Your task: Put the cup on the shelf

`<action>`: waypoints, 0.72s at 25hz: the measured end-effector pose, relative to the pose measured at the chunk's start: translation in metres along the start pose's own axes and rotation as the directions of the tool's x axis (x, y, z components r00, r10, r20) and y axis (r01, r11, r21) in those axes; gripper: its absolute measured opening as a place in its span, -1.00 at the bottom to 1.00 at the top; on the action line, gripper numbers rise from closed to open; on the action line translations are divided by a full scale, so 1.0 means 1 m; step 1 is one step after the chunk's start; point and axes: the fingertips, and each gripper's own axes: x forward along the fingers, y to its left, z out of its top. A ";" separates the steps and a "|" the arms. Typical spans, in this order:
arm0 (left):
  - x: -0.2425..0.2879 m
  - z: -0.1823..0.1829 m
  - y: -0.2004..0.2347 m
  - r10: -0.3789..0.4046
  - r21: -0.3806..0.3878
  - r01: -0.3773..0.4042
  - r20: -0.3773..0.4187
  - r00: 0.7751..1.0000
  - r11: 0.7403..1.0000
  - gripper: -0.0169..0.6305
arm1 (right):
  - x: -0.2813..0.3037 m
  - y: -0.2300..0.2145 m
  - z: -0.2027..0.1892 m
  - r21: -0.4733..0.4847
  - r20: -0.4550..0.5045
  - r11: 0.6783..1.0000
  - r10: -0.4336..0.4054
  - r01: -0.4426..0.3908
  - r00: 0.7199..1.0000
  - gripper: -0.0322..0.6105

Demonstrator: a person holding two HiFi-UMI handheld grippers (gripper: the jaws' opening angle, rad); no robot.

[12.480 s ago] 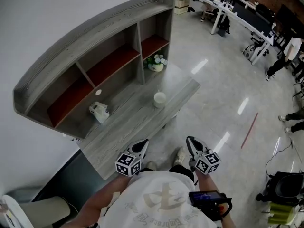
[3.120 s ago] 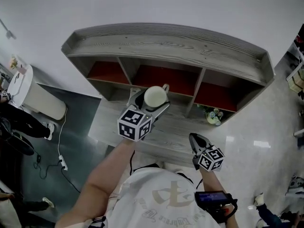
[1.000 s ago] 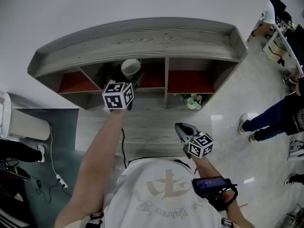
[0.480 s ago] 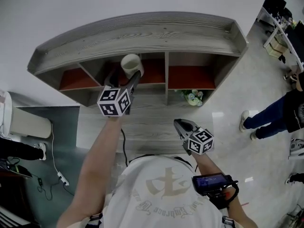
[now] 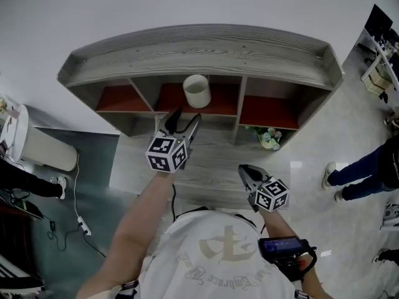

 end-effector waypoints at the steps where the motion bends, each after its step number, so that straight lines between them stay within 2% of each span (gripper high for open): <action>1: -0.005 -0.003 -0.001 -0.002 -0.003 0.002 -0.001 1.000 1.000 -0.23 | 0.001 0.002 0.000 -0.001 0.001 1.000 0.003 -0.003 1.000 -0.89; 2: -0.009 -0.007 -0.002 -0.002 -0.007 0.002 -0.001 1.000 1.000 -0.33 | 0.001 0.003 0.000 -0.001 0.001 1.000 0.006 -0.006 1.000 -0.89; 5: -0.023 -0.019 -0.004 0.000 -0.026 -0.001 -0.006 1.000 1.000 -0.34 | 0.004 0.006 0.000 0.000 0.002 1.000 0.014 -0.014 1.000 -0.89; 7: -0.031 -0.029 -0.004 0.008 -0.039 -0.008 -0.015 1.000 0.999 -0.52 | 0.005 0.007 0.000 -0.003 0.002 1.000 0.015 -0.015 1.000 -0.89; 10: -0.044 -0.045 -0.003 0.022 -0.064 -0.023 -0.031 0.999 0.998 -0.56 | 0.005 0.008 0.002 -0.016 0.009 1.000 0.012 -0.012 1.000 -0.89; 11: -0.048 -0.049 -0.003 0.027 -0.075 -0.030 -0.036 0.999 0.997 -0.67 | 0.005 0.008 0.004 -0.021 0.012 1.000 0.012 -0.012 1.000 -0.89; 14: -0.061 -0.062 -0.004 0.033 -0.113 -0.037 -0.045 0.998 0.993 -0.70 | 0.007 0.011 0.007 -0.037 0.020 0.999 0.016 -0.015 1.000 -0.89; 16: -0.070 -0.069 -0.005 0.036 -0.128 -0.042 -0.048 0.998 0.991 -0.90 | 0.008 0.012 0.008 -0.044 0.021 0.999 0.020 -0.019 1.000 -0.89; 18: -0.078 -0.075 -0.007 0.033 -0.134 -0.039 -0.051 0.998 0.990 -0.94 | 0.009 0.013 0.010 -0.051 0.022 0.998 0.023 -0.022 0.999 -0.89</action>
